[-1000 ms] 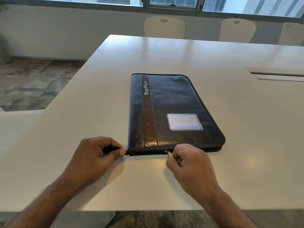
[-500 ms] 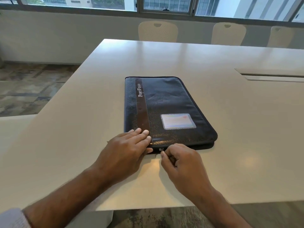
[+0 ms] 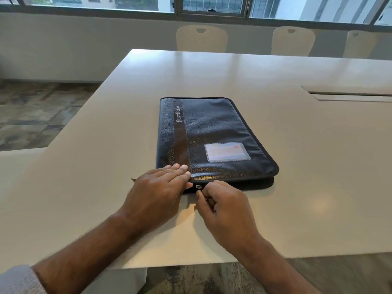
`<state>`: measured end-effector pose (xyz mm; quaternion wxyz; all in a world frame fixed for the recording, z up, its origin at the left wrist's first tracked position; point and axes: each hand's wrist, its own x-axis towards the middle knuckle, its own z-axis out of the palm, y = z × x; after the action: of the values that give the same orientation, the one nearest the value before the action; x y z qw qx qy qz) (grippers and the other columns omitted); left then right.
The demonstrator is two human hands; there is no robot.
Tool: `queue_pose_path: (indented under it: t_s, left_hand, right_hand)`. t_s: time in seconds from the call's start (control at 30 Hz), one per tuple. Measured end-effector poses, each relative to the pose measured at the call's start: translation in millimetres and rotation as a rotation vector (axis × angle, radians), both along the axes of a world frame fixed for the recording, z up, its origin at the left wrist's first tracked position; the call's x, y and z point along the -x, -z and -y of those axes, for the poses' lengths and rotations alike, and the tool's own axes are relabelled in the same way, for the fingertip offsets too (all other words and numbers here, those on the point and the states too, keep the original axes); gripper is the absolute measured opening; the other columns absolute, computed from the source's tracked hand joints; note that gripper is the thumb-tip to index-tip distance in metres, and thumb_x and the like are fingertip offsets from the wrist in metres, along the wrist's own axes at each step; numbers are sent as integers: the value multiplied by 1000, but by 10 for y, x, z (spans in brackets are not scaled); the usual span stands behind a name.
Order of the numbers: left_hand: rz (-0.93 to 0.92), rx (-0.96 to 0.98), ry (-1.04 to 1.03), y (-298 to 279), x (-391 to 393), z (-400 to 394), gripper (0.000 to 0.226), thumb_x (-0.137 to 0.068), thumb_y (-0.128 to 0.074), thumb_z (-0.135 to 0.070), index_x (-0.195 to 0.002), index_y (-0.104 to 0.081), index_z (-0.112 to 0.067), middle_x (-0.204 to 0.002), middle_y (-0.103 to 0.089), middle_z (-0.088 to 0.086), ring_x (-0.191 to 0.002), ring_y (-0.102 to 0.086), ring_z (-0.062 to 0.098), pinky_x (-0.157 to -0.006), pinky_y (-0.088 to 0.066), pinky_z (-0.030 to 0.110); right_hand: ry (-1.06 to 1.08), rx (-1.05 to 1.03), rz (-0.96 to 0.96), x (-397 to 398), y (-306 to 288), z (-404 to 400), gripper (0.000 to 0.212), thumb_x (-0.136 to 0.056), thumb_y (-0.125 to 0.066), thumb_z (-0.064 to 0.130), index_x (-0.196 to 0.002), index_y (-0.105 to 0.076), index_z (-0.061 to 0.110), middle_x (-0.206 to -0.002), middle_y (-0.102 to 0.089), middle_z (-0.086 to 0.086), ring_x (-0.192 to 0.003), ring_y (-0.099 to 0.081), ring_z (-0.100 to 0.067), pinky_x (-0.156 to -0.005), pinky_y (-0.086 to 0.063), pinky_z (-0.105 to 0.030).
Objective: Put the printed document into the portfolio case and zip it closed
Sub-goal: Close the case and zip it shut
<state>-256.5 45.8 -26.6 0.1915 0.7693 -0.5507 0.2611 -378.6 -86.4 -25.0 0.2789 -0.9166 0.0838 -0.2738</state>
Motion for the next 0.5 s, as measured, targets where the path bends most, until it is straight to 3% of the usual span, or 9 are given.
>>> queue_pose_path:
  t_s: [0.5]
  left_hand:
    - [0,108,25,-5,73,114,25,-93,-58,-21,-98,-78,-7,-104,-76,8,-97,-73,20,-86,-58,36]
  right_hand:
    - [266,-8,28,154,-39,185,34,-85,-67,17,-58,-46,16,-55,-44,9,-47,-41,-13,-41,-32,-26]
